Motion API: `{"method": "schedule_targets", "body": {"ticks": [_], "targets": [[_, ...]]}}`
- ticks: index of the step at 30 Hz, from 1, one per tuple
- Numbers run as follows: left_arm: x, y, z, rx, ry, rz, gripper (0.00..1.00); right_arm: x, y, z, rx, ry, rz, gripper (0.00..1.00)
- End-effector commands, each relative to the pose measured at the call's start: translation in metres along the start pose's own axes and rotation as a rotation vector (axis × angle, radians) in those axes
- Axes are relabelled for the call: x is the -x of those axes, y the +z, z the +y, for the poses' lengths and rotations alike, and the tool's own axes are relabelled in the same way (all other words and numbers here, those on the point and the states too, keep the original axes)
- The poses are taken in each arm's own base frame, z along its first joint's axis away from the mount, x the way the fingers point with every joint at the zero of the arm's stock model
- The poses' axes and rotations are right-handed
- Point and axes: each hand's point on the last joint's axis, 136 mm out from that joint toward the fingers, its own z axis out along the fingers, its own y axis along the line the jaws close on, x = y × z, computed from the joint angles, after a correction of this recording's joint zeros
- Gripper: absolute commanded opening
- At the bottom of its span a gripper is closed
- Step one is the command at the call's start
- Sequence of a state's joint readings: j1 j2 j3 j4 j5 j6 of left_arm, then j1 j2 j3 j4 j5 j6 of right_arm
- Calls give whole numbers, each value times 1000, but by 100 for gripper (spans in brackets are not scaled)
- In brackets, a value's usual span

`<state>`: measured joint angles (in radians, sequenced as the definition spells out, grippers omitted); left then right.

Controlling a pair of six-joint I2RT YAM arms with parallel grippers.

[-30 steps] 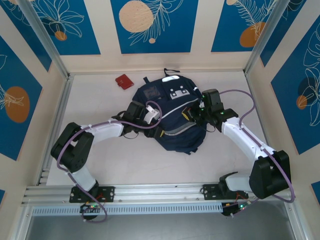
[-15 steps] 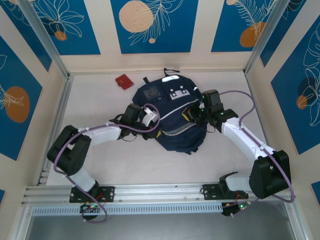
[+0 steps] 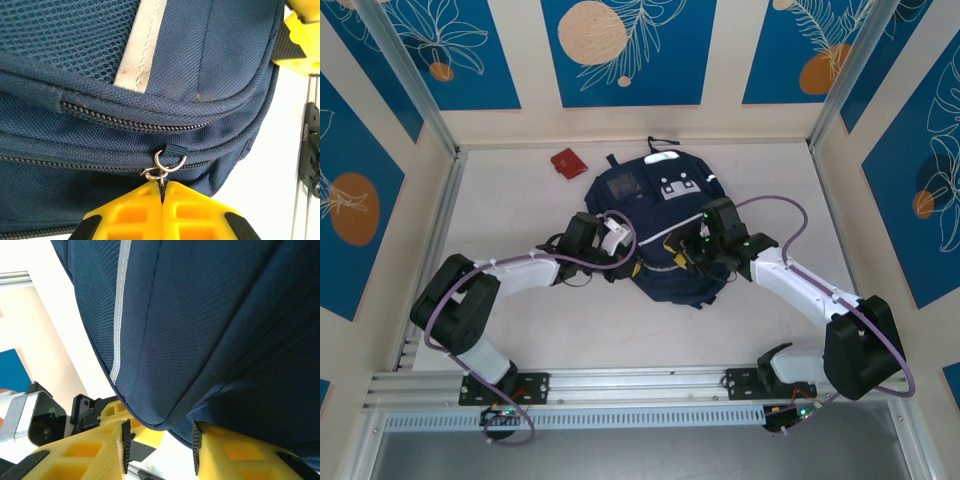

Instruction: Pack books, pencil case, and school supplies into a backpack

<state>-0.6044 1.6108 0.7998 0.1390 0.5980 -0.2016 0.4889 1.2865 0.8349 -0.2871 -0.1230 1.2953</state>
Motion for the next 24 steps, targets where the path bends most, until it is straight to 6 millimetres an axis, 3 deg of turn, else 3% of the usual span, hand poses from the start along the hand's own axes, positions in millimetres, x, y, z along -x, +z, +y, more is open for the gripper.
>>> {"method": "schedule_targets", "body": {"ticks": [1,6,9,12,15,20,24], "targets": [[18,-5,-11,-23,36,-72,0,1,6,7,29,30,-14,38],[16,-6,-10,-18,33,-77,2,4,10,12,21,21,-18,25],[16,-6,-8,-8,25,-84,15,6,8,19,36,-4,-24,11],[16,-4,-6,-4,12,-94,27,10,6,26,51,-19,-38,5],[17,-1,-5,-17,3,-104,33,11,3,34,67,-37,-46,3],[19,3,-6,-27,-1,-108,32,13,3,39,76,-41,-48,1],[18,6,-6,-29,0,-102,24,14,2,41,84,-42,-47,0]]}}
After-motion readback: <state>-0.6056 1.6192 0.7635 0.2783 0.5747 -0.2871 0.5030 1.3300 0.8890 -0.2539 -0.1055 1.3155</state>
